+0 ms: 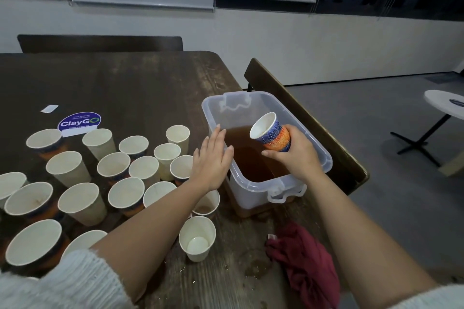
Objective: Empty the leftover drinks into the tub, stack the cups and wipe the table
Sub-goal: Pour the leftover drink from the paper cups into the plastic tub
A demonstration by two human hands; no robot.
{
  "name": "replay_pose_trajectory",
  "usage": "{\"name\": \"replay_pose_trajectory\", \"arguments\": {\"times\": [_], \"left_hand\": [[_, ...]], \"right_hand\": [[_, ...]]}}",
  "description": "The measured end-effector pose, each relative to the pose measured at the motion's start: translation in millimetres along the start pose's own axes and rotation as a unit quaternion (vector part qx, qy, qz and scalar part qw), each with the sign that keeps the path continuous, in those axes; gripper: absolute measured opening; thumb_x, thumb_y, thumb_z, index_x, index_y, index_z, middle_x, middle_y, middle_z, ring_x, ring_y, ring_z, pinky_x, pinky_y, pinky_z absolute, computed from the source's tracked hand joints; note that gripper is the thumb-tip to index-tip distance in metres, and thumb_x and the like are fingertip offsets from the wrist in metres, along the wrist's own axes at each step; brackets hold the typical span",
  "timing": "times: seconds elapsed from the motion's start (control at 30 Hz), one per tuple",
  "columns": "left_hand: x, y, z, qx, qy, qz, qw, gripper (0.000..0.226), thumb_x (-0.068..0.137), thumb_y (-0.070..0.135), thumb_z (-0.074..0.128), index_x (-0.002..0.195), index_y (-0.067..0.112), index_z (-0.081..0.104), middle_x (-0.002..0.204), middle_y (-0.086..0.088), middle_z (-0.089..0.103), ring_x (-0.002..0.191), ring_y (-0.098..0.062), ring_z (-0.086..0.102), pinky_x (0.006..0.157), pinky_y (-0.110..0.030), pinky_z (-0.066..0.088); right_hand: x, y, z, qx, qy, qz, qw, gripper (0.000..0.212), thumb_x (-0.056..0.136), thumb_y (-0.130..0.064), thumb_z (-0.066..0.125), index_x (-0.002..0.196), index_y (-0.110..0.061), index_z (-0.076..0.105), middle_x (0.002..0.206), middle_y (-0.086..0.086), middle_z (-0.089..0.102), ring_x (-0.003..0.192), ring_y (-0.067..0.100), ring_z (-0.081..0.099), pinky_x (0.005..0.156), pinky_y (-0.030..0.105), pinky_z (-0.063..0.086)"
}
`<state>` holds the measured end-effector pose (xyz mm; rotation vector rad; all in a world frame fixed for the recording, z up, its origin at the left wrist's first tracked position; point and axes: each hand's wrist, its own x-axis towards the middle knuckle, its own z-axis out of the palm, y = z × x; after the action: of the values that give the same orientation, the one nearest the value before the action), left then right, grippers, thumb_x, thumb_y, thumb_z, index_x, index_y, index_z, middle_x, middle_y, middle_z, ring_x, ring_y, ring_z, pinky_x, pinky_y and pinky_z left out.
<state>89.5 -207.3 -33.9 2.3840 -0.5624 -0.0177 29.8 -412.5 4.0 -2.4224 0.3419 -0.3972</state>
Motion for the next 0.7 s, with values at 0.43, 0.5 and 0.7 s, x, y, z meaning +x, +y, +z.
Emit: {"name": "replay_pose_trajectory", "arguments": {"times": [0.43, 0.5, 0.7], "left_hand": [[1.1, -1.9, -1.1, -0.001, -0.005, 0.005, 1.000, 0.054, 0.103, 0.044, 0.022, 0.153, 0.026, 0.014, 0.162, 0.008, 0.001, 0.149, -0.020, 0.007, 0.117, -0.057, 0.016], [1.2, -1.4, -1.4, -0.001, -0.005, 0.003, 1.000, 0.054, 0.103, 0.044, 0.022, 0.153, 0.027, 0.014, 0.162, 0.008, 0.001, 0.149, -0.021, 0.007, 0.117, -0.057, 0.016], [0.8, -1.7, -1.3, -0.001, -0.002, 0.005, 1.000, 0.054, 0.103, 0.044, 0.022, 0.153, 0.026, 0.014, 0.162, 0.008, 0.002, 0.149, -0.021, 0.008, 0.117, -0.057, 0.016]], "right_hand": [[0.4, -0.4, 1.9, -0.052, 0.010, 0.000, 0.999, 0.068, 0.074, -0.044, 0.081, 0.130, -0.025, 0.047, 0.120, -0.002, 0.057, 0.103, 0.010, 0.053, 0.085, 0.030, 0.050], [0.3, -0.4, 2.0, -0.055, 0.012, -0.001, 0.998, 0.068, 0.074, -0.044, 0.081, 0.130, -0.025, 0.048, 0.120, -0.002, 0.057, 0.103, 0.010, 0.053, 0.085, 0.030, 0.050], [-0.3, -1.3, 1.3, -0.062, 0.004, 0.004, 0.998, 0.068, 0.076, -0.043, 0.080, 0.132, -0.025, 0.046, 0.123, -0.002, 0.055, 0.104, 0.009, 0.050, 0.085, 0.029, 0.047]]}}
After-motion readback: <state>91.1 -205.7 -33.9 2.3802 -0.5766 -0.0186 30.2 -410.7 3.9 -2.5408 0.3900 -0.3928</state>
